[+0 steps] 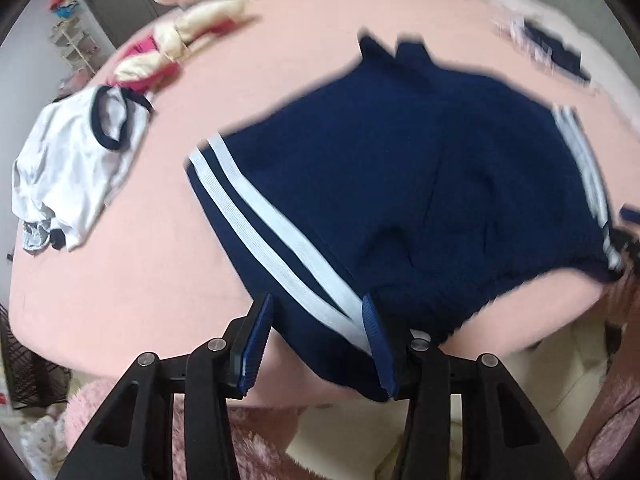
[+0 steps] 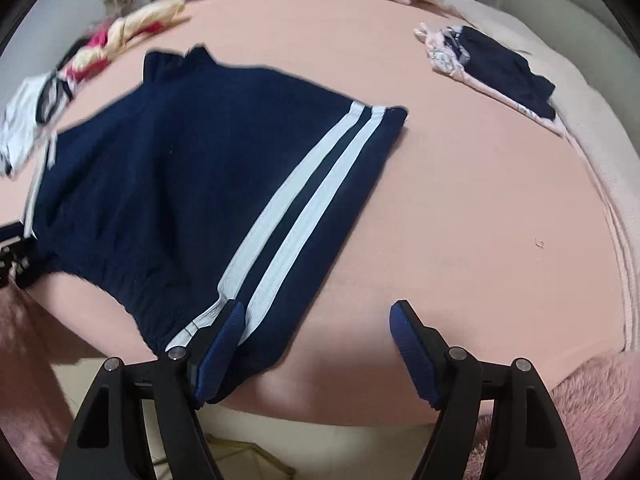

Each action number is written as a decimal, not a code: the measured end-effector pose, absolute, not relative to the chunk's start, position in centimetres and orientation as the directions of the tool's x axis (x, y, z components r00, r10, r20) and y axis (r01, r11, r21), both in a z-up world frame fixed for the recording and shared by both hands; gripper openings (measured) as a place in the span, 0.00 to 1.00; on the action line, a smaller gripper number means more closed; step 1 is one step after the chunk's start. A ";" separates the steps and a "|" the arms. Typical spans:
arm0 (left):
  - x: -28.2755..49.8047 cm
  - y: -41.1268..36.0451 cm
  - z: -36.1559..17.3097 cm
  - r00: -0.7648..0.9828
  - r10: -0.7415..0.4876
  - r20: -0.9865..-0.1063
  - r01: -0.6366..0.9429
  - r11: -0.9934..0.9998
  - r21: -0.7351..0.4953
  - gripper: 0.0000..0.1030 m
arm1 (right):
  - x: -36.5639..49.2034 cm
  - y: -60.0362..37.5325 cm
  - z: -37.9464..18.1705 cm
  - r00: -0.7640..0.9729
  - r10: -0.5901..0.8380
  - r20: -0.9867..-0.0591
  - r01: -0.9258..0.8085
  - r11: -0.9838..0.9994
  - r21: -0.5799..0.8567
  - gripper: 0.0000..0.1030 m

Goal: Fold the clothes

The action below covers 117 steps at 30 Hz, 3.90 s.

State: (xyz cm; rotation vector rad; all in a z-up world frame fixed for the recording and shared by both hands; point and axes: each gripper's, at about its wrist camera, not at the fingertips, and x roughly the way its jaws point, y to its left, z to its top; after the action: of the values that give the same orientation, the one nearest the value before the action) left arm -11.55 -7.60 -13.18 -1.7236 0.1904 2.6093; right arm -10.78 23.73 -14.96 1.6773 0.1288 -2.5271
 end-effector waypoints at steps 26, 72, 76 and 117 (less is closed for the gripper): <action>-19.6 -17.0 -16.9 -0.436 -0.030 -0.900 0.154 -0.987 -0.041 0.45 | -35.0 7.2 -14.9 -0.400 -0.176 -0.900 0.455 -0.890 -0.028 0.71; -8.4 -3.6 -14.2 -0.458 0.069 -0.886 -0.199 -0.980 0.026 0.20 | -8.8 25.5 -10.2 -0.463 -0.185 -0.867 0.176 -0.978 0.114 0.74; -10.0 -4.0 -15.8 -0.403 0.037 -0.914 -0.180 -0.983 0.039 0.22 | -9.8 23.2 -11.4 -0.443 -0.153 -0.884 0.246 -0.968 0.044 0.75; -8.3 -8.5 -14.9 -0.531 0.294 -0.795 -0.002 -0.938 -0.345 0.23 | -15.0 9.1 -10.3 -0.286 -0.503 -0.816 0.379 -0.841 0.386 0.10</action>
State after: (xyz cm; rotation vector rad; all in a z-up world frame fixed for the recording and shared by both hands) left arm -8.27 -8.49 -14.88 -1.4197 -0.4556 2.5680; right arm -15.04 9.15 -10.28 1.4245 -0.1567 -2.1486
